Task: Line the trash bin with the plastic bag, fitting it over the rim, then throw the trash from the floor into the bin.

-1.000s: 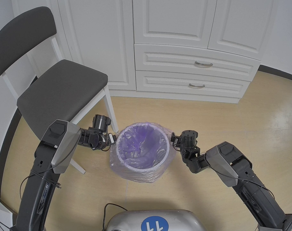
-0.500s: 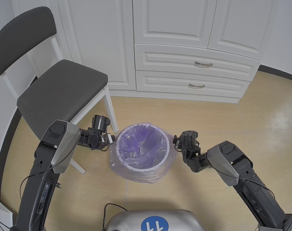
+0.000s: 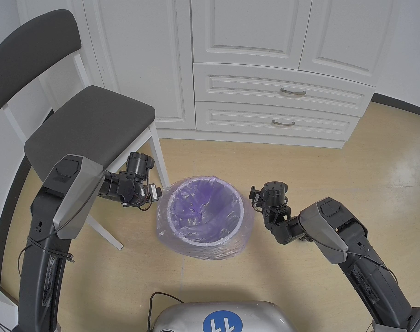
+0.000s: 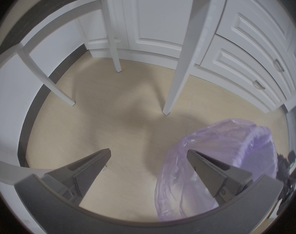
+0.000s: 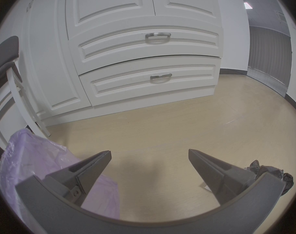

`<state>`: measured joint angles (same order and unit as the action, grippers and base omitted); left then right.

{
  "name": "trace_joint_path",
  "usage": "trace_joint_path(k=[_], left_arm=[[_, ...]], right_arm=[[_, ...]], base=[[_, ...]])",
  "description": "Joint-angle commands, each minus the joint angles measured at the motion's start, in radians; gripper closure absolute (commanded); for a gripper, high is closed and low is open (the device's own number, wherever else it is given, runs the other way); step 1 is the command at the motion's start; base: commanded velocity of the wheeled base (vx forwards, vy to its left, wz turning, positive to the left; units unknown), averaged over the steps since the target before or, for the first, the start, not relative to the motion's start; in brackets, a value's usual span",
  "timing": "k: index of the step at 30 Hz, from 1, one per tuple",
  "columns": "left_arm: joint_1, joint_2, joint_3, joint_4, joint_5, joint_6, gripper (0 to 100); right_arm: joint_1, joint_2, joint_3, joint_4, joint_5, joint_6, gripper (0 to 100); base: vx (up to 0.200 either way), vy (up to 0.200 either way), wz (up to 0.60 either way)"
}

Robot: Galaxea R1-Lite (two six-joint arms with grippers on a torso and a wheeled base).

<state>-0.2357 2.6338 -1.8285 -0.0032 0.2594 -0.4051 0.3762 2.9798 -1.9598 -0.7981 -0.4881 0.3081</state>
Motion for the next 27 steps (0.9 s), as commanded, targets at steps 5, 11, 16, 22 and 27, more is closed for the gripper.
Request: trace_joint_path(k=[5, 11, 16, 22, 27], left_arm=[[-0.002, -0.127, 0.272, -0.205, -0.068, 0.166, 0], [0.036, -0.133, 0.391, -0.331, -0.121, 0.293, 0], [0.102, -0.121, 0.571, -0.508, -0.307, 0.542, 0], [0.098, -0.025, 0.502, -0.543, -0.296, 0.534, 0], [0.085, 0.048, 0.371, -0.540, -0.264, 0.410, 0]], right_arm=[[0.000, -0.048, 0.068, -0.024, 0.003, -0.001, 0], [0.001, -0.047, 0.078, -0.026, 0.014, -0.001, 0], [0.004, -0.039, 0.091, -0.039, 0.034, -0.003, 0], [0.006, -0.039, 0.091, -0.038, 0.034, -0.003, 0], [0.006, -0.038, 0.088, -0.036, 0.034, -0.003, 0]], base=[[0.000, 0.000, 0.00], [0.000, 0.000, 0.00], [0.000, 0.000, 0.00], [0.000, 0.000, 0.00], [0.000, 0.000, 0.00]])
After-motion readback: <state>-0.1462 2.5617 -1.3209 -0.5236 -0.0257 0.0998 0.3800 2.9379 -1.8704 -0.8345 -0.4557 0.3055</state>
